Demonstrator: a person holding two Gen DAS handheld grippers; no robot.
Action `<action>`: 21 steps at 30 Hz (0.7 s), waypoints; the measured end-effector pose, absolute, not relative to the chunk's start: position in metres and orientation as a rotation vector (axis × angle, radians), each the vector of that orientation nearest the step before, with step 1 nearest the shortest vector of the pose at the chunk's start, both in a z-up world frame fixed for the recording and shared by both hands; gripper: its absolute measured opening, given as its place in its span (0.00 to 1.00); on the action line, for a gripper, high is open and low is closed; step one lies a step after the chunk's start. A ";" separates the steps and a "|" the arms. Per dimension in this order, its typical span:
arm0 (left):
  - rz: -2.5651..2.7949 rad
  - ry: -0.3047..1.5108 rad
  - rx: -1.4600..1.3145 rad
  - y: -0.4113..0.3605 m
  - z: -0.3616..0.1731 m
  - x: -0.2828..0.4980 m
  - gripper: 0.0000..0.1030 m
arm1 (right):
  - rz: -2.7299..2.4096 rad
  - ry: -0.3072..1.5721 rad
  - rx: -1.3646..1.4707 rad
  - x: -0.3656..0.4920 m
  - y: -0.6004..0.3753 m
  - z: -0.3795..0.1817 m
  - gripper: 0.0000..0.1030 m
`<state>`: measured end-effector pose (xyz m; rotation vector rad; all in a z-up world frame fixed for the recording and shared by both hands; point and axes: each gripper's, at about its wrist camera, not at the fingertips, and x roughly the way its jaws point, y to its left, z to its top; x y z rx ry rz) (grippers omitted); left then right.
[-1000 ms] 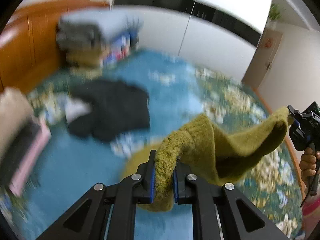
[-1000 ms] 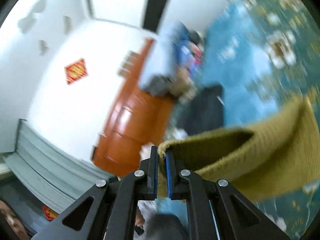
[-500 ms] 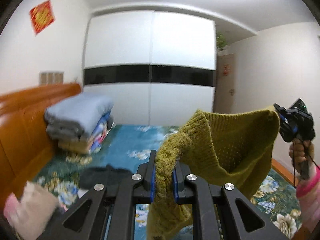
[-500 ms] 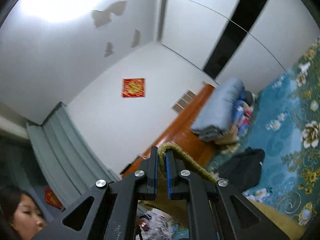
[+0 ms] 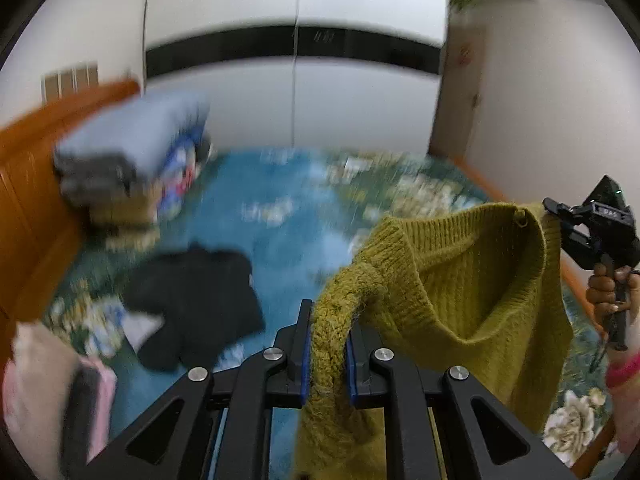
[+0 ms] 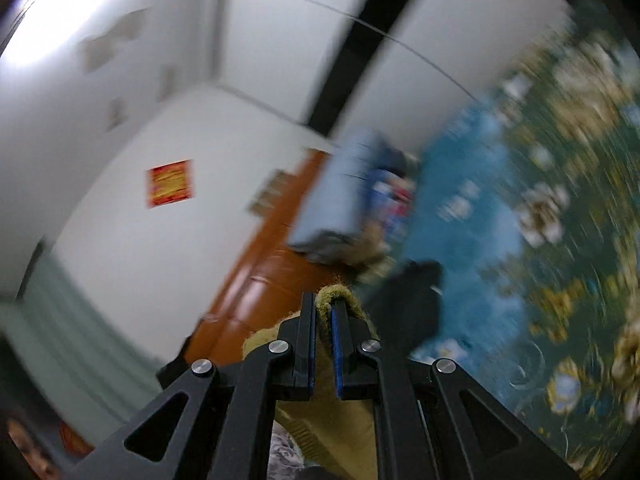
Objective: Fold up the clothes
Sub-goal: 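Lift the sweater with both grippers and shake it out in the air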
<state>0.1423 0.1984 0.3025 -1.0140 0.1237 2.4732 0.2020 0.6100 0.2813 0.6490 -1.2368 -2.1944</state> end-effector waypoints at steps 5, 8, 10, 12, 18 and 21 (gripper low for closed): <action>2.468 0.044 -1.177 0.223 0.234 0.086 0.14 | -2.227 -1.381 0.805 0.138 0.621 0.198 0.07; 2.498 -0.042 -1.160 0.226 0.230 0.068 0.14 | -2.267 -1.380 0.806 0.113 0.628 0.188 0.07; 2.509 -0.081 -1.152 0.229 0.232 0.053 0.14 | -2.294 -1.372 0.792 0.098 0.633 0.186 0.07; 2.523 -0.065 -1.156 0.232 0.234 0.035 0.14 | -2.312 -1.375 0.794 0.081 0.636 0.187 0.07; 2.546 0.006 -1.115 0.231 0.232 0.019 0.14 | -2.355 -1.279 0.777 0.056 0.632 0.207 0.07; 2.518 -0.015 -1.204 0.224 0.199 0.018 0.14 | -2.363 -1.287 0.838 0.055 0.630 0.188 0.07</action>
